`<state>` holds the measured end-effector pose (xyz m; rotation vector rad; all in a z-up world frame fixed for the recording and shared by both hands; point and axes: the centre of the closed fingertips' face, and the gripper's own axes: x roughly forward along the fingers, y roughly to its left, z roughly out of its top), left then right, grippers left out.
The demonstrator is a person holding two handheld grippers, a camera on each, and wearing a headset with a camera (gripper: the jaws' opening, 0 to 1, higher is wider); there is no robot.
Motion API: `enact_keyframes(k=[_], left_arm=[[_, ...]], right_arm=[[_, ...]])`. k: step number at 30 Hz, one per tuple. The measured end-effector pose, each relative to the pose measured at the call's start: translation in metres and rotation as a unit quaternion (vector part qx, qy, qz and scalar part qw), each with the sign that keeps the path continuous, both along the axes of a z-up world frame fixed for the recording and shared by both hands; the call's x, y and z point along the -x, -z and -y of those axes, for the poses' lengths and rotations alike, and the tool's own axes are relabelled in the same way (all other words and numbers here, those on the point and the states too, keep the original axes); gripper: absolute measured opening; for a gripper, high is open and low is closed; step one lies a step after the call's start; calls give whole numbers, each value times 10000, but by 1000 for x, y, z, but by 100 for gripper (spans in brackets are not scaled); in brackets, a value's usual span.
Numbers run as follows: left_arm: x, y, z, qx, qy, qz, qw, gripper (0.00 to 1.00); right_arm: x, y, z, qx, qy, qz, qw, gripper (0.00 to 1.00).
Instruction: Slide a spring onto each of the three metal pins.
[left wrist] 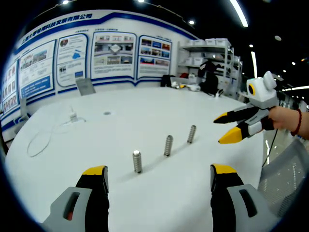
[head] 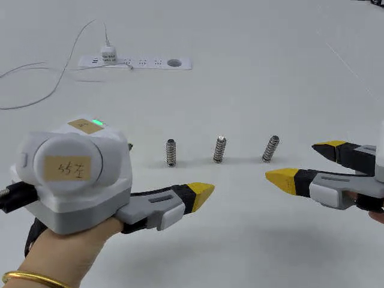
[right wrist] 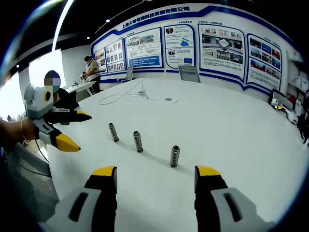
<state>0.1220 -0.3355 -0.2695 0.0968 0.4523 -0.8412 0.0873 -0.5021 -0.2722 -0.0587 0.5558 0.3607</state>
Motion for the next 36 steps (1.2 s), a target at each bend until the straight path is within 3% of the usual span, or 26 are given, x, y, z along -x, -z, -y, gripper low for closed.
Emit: enact_keyframes(k=[4, 17, 22, 36], left_arm=[[3, -1, -1, -33, 17, 39, 10000, 89], [11, 2, -8, 21, 33, -46, 10000, 95], [13, 3, -9, 0, 19, -57, 10000, 97], [18, 5, -14, -27, -28, -94, 9999, 100]], right_arm=[[6, 1, -2, -14, -22, -22, 10000, 70], [19, -1, -4, -189, -8, 26, 9998, 79], [24, 4, -5, -79, 27, -31, 10000, 81], [26, 3, -7, -153, 27, 85, 9998, 87]])
